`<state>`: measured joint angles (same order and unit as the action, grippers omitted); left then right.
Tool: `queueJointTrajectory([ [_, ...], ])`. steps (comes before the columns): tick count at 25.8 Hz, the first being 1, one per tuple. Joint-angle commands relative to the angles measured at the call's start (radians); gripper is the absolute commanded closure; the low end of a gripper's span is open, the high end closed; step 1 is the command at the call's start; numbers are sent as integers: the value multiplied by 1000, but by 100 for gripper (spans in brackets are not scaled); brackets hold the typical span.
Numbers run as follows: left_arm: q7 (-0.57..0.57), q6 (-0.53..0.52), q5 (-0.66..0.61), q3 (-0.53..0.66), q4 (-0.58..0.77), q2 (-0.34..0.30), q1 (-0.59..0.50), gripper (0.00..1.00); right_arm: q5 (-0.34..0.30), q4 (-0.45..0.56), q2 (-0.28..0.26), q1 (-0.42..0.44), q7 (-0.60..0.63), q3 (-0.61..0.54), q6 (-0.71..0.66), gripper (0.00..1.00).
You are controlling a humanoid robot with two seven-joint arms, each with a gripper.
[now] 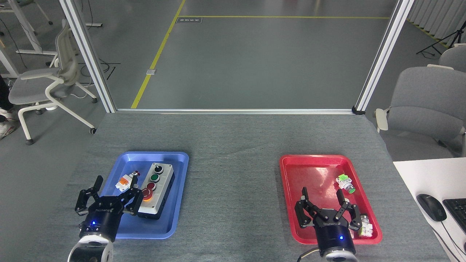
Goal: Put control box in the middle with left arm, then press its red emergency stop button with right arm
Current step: 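Lower the left gripper to the near edge of the gray control box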
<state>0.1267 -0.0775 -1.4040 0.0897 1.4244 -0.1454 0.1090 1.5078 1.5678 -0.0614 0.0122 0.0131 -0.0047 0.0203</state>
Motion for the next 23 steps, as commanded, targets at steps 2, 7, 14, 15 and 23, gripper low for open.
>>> queueJointTrajectory([
  [2,5,1,3,7,-1,1,-3,1,0,3,3,-3,7,-1,7,2],
  [7,11,1,37,19,27,9,-29,1,0,-3,5,-11,7,-1,9,2],
  [14,22,-94,148,30,120,13,-160,1,2,-2,2,-8,14,6,3,2],
  [15,34,-113,146,28,133,13,-189,1,2,-2,-2,-9,14,6,1,2],
  [23,85,-77,-12,-56,108,47,-242,1,3,-2,-5,-5,13,3,7,2],
])
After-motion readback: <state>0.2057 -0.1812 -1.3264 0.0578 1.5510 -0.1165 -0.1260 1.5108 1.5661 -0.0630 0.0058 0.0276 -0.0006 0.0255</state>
